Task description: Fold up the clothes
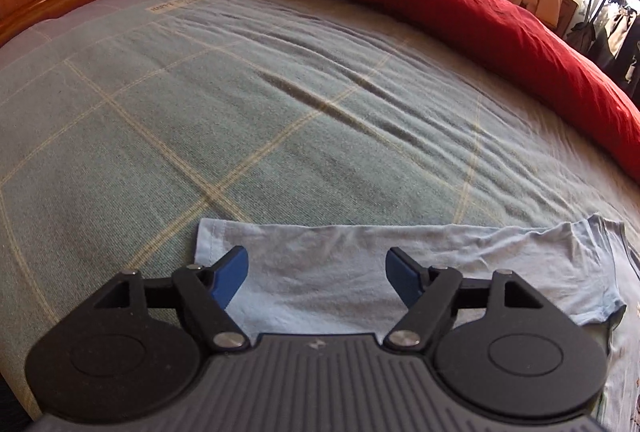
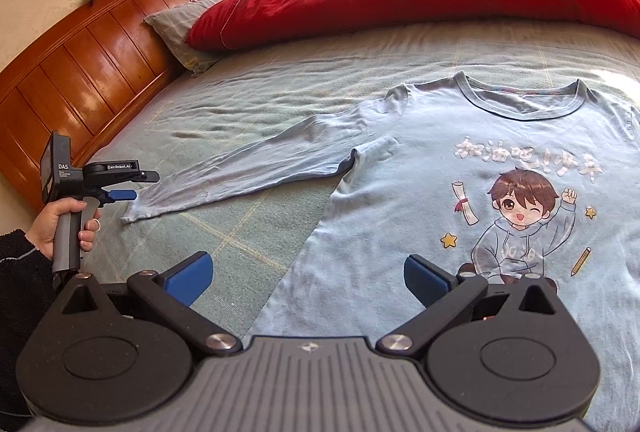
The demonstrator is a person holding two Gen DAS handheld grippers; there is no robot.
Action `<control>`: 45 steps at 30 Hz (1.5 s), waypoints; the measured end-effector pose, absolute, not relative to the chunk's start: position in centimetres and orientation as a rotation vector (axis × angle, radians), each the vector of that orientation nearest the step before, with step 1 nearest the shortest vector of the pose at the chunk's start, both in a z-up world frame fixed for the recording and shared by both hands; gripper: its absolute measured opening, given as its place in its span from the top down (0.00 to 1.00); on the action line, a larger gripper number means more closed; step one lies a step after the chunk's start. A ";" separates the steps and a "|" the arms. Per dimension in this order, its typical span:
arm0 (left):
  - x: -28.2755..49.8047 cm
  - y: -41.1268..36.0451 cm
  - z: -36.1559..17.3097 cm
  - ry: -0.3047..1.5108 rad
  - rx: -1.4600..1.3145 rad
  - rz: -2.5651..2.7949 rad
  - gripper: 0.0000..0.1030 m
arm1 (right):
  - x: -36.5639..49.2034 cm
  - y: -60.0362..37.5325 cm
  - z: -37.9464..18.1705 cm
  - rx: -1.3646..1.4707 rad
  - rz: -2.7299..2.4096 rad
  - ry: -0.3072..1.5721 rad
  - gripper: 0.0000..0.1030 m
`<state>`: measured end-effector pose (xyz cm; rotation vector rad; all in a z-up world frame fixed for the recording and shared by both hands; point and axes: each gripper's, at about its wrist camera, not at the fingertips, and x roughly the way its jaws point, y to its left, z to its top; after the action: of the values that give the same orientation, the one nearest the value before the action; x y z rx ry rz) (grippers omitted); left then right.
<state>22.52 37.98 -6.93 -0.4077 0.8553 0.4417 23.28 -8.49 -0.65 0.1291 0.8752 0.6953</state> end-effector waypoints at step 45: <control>8.3 3.1 -7.4 0.958 -0.033 -0.345 0.14 | 13.0 -25.2 -9.3 0.042 0.405 0.872 0.00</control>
<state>8.29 3.07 -7.38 -0.0332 0.9576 -0.3451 12.99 -25.17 -9.27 0.0424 0.8719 0.4047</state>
